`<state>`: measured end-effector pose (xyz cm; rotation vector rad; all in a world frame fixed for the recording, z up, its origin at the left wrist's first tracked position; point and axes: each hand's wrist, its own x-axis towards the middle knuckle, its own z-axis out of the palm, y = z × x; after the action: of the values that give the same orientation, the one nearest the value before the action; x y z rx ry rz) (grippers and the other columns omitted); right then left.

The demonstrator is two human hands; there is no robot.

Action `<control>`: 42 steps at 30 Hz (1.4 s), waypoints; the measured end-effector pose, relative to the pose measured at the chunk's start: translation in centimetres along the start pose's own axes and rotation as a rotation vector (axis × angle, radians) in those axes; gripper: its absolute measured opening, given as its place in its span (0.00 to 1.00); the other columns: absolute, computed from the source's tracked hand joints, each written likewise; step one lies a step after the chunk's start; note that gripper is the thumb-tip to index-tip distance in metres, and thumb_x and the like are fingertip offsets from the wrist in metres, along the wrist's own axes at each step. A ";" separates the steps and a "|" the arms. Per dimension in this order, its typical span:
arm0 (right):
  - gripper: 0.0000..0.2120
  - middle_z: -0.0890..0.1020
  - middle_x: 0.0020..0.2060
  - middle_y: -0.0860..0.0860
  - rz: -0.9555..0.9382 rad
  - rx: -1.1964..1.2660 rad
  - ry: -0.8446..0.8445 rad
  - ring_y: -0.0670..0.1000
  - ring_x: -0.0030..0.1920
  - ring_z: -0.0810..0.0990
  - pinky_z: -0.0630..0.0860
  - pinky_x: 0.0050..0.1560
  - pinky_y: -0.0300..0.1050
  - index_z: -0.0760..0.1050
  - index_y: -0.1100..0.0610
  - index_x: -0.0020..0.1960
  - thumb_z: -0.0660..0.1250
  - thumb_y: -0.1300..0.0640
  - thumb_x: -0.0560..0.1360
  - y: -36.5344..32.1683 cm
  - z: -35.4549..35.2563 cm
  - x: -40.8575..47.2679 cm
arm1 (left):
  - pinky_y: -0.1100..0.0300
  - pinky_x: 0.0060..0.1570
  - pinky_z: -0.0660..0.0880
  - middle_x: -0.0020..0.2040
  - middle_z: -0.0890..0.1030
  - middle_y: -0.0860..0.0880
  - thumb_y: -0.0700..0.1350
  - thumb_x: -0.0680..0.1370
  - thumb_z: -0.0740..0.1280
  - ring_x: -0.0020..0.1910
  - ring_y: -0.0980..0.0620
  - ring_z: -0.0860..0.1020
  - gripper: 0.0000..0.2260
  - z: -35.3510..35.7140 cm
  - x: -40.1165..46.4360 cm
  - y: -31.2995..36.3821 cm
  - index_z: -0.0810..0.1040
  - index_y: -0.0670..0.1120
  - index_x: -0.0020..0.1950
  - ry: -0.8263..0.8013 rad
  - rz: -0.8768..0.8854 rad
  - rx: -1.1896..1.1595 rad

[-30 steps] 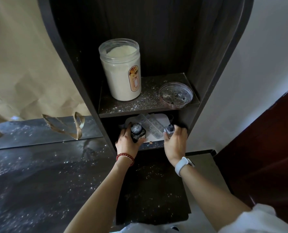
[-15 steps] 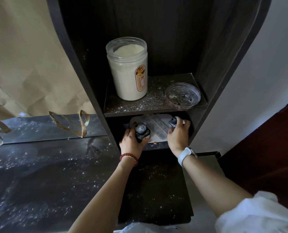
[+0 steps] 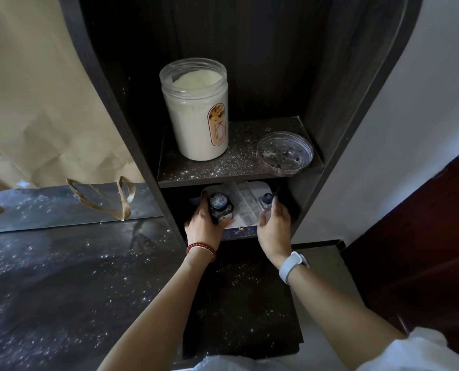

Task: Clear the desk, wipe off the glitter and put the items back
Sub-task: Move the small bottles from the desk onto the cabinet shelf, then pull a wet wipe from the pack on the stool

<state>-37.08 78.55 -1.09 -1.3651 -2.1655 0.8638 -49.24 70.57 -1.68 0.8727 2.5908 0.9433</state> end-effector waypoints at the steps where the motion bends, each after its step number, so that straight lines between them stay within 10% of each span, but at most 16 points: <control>1: 0.25 0.64 0.69 0.62 -0.026 -0.026 -0.014 0.59 0.69 0.62 0.61 0.67 0.47 0.55 0.64 0.73 0.57 0.61 0.78 0.1 0.1 -0.1 | 0.51 0.60 0.66 0.65 0.73 0.44 0.54 0.70 0.71 0.63 0.44 0.71 0.40 0.0 0.2 0.1 0.53 0.47 0.74 -0.016 -0.012 0.006; 8: 0.28 0.51 0.74 0.60 -0.077 -0.140 -0.085 0.59 0.72 0.53 0.56 0.70 0.46 0.48 0.64 0.74 0.55 0.59 0.79 -0.3 -0.2 -1.0 | 0.47 0.64 0.63 0.74 0.57 0.41 0.52 0.74 0.67 0.70 0.42 0.61 0.41 0.0 -1.0 0.1 0.43 0.43 0.75 -0.068 0.031 0.036; 16: 0.23 0.71 0.66 0.62 -0.174 -0.269 -0.013 0.62 0.65 0.69 0.69 0.63 0.55 0.64 0.61 0.67 0.53 0.54 0.74 5.6 0.0 -9.2 | 0.43 0.57 0.70 0.64 0.73 0.40 0.54 0.72 0.57 0.64 0.39 0.71 0.25 2.1 -9.4 -4.6 0.71 0.44 0.65 -0.050 0.315 0.214; 28: 0.25 0.80 0.55 0.59 0.662 -0.239 0.235 0.62 0.58 0.76 0.72 0.57 0.59 0.76 0.62 0.58 0.50 0.50 0.73 16.2 -7.7 -29.9 | 0.41 0.52 0.72 0.54 0.81 0.44 0.53 0.70 0.56 0.52 0.43 0.79 0.22 11.4 -20.2 1.2 0.79 0.44 0.56 -0.753 0.871 0.527; 33: 0.27 0.80 0.55 0.59 0.975 -0.213 0.551 0.62 0.59 0.75 0.70 0.60 0.58 0.76 0.62 0.58 0.48 0.48 0.72 18.7 -11.5 -42.8 | 0.50 0.69 0.56 0.73 0.60 0.49 0.53 0.79 0.53 0.71 0.48 0.58 0.23 15.4 -32.7 6.0 0.56 0.49 0.73 -0.943 1.273 0.589; 42: 0.17 0.83 0.43 0.57 1.512 -0.124 0.938 0.61 0.44 0.82 0.78 0.44 0.57 0.79 0.61 0.50 0.58 0.54 0.69 21.3 -13.7 -71.2 | 0.54 0.66 0.58 0.70 0.66 0.49 0.50 0.78 0.56 0.68 0.50 0.62 0.22 17.0 -63.7 5.4 0.60 0.48 0.71 -1.203 1.807 0.614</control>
<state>15.12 24.42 -8.76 -2.6633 -0.2577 0.2647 10.54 43.39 -9.30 2.7167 0.5208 -0.3803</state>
